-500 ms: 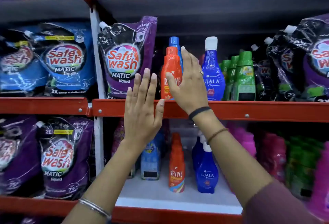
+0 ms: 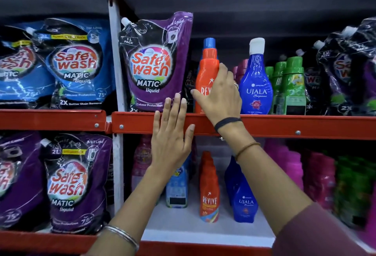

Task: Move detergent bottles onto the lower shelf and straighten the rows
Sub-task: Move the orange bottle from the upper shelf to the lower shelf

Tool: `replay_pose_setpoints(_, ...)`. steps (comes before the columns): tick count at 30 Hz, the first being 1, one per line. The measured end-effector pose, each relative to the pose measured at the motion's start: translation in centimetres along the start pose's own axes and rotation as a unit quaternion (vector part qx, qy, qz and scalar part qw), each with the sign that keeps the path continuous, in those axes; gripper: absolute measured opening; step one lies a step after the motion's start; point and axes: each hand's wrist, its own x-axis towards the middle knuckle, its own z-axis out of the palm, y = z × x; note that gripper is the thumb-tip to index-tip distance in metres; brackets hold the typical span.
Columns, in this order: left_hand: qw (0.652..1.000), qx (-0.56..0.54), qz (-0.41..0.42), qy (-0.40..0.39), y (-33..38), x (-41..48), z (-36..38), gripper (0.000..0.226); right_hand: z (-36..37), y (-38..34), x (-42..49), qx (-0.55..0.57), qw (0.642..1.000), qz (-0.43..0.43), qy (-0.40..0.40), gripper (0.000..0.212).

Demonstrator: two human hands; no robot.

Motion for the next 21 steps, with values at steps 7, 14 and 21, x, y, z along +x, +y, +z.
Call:
replay_pose_setpoints(7,1.000,0.013,0.003,0.016,0.0,-0.1,0.3,0.060,-1.1,-0.3,-0.9,0.088,0.994,-0.023,0.064,0.081)
replay_pose_setpoints(14,1.000,0.021,0.000,0.016,0.4,-0.1,0.2,0.060,-4.6,0.1,-1.8,0.114,0.987,-0.022,0.108,0.079)
replay_pose_setpoints(21,0.999,0.040,0.013,0.010,2.2,-0.1,0.7,0.061,-5.8,2.8,-7.1,0.134,0.989,0.048,0.034,0.082)
